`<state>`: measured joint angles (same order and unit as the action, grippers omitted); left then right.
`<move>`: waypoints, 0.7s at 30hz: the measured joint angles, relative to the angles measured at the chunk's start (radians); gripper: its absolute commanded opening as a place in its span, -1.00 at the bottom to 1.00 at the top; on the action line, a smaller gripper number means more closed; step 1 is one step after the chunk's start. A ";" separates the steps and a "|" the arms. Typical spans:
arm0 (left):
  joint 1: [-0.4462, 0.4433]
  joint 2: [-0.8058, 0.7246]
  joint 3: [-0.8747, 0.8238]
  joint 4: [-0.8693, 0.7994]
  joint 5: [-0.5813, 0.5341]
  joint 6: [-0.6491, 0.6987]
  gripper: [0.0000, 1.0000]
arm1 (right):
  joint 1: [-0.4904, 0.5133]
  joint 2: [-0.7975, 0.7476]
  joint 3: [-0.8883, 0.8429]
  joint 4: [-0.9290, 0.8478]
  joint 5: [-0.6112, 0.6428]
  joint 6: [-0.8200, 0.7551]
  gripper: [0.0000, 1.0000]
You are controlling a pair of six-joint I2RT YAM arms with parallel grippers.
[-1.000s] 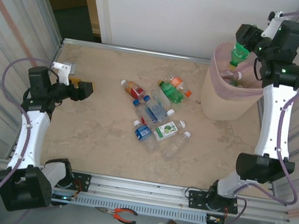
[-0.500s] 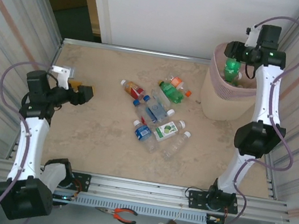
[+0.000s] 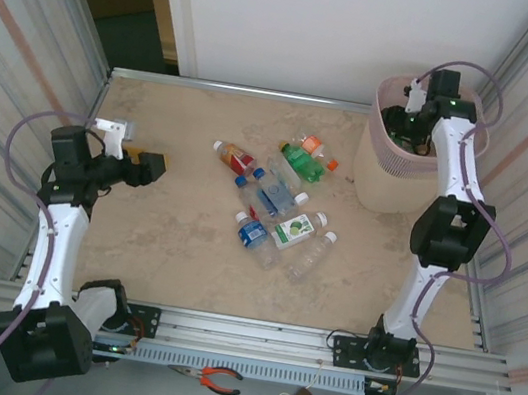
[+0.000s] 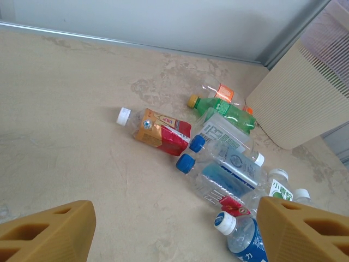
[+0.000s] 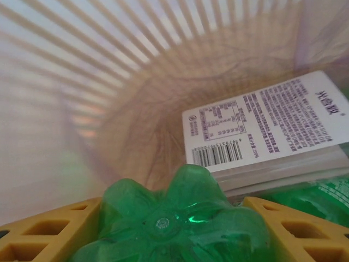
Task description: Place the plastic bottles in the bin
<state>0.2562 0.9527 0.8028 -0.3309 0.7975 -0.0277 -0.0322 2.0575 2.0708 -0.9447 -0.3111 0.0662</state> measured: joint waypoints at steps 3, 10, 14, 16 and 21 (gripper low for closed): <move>0.000 0.000 0.000 0.000 0.000 0.000 0.56 | 0.003 0.037 -0.001 -0.006 0.003 -0.001 0.07; 0.000 0.000 0.000 0.000 0.000 0.000 0.56 | 0.004 0.069 0.010 -0.013 0.017 -0.005 0.12; 0.000 0.000 0.000 0.000 0.000 0.000 0.56 | 0.005 0.091 0.037 -0.031 0.023 -0.005 0.20; 0.000 0.000 0.000 0.000 -0.001 0.000 0.56 | 0.005 0.101 0.054 -0.044 0.024 -0.005 0.24; 0.000 0.000 0.000 0.000 -0.001 0.000 0.56 | 0.007 0.117 0.094 -0.060 0.031 -0.004 0.36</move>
<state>0.2562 0.9527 0.8024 -0.3313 0.7963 -0.0277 -0.0254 2.1750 2.1647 -1.0042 -0.2802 0.0620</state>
